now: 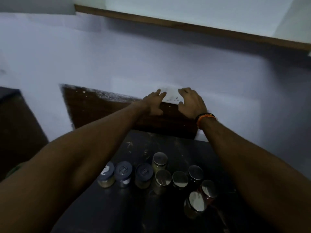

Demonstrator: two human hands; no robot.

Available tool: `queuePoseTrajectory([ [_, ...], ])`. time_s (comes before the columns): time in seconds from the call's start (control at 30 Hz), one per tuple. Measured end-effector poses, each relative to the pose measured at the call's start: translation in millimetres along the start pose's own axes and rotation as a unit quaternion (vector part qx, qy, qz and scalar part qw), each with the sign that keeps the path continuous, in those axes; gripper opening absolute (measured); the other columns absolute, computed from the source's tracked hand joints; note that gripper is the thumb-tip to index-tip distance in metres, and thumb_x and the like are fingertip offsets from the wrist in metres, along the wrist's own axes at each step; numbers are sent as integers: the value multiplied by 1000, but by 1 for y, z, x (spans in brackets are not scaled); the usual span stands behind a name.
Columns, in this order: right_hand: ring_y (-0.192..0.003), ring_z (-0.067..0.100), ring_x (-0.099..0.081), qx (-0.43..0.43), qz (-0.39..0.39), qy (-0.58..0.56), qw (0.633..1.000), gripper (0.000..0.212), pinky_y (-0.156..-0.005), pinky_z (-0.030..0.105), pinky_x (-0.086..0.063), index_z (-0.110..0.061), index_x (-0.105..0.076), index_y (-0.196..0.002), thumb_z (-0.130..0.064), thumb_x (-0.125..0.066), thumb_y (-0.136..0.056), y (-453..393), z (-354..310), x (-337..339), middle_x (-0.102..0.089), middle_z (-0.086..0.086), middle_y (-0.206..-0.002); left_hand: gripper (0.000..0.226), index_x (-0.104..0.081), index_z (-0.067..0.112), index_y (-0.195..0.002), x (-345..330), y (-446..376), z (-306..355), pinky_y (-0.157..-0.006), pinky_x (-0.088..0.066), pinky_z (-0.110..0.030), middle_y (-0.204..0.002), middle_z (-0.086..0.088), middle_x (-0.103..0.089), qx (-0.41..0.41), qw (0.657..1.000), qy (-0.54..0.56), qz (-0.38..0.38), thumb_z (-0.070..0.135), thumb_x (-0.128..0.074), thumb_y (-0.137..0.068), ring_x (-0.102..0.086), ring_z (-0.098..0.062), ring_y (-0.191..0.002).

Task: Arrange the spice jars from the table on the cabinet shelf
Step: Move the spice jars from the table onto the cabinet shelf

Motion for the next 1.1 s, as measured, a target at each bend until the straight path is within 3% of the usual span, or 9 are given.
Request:
queuePoseTrajectory([
  [0.23, -132, 32, -45, 58, -101, -80, 990, 58, -110, 39, -38, -5, -46, -145, -14, -57, -88, 4, -64, -91, -46, 15, -146, 96, -11, 12, -160, -36, 57, -85, -121, -22, -52, -166, -17, -12, 109, 994, 15, -17, 29, -71, -86, -15, -36, -152],
  [0.57, -128, 35, -51, 103, -256, -115, 954, 49, -104, 42, -44, -7, -56, -137, -20, -61, -91, 55, -122, -214, -52, 16, -140, 84, -25, 7, -155, -118, 139, -161, -119, -28, -43, -159, -17, -32, 219, 972, 61, -55, 30, -71, -89, -32, -34, -146],
  [0.67, -122, 35, -54, 91, -263, -145, 949, 40, -100, 39, -43, -8, -62, -128, -14, -60, -88, 70, -134, -242, -58, 16, -131, 81, -26, 11, -155, -144, 154, -178, -114, -33, -43, -155, -17, -39, 236, 965, 54, -97, 31, -70, -90, -40, -35, -141],
  [0.77, -127, 31, -51, 69, -285, -157, 943, 48, -106, 38, -41, -7, -55, -137, -12, -60, -89, 87, -143, -266, -54, 13, -138, 83, -22, 12, -157, -173, 166, -192, -114, -33, -42, -158, -17, -36, 244, 958, 66, -136, 27, -69, -91, -40, -34, -141],
  [0.97, -130, 30, -47, 70, -305, -131, 941, 59, -109, 38, -40, -11, -48, -144, -12, -57, -86, 106, -170, -300, -50, 12, -142, 84, -21, 13, -158, -210, 191, -223, -109, -40, -40, -156, -15, -38, 269, 945, 95, -161, 25, -69, -89, -43, -33, -139],
  [1.1, -126, 31, -48, 81, -296, -125, 944, 55, -106, 39, -40, -11, -49, -142, -14, -54, -88, 111, -192, -315, -51, 12, -139, 89, -21, 12, -157, -224, 207, -239, -115, -34, -41, -158, -14, -34, 281, 939, 120, -156, 27, -73, -85, -38, -32, -143],
])
Point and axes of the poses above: each hand's wrist, its own y-axis away from the middle knuckle, its own x-axis out of the back of the hand, z = x × y, the point moved 9 cm from there along -y, towards the middle knuckle
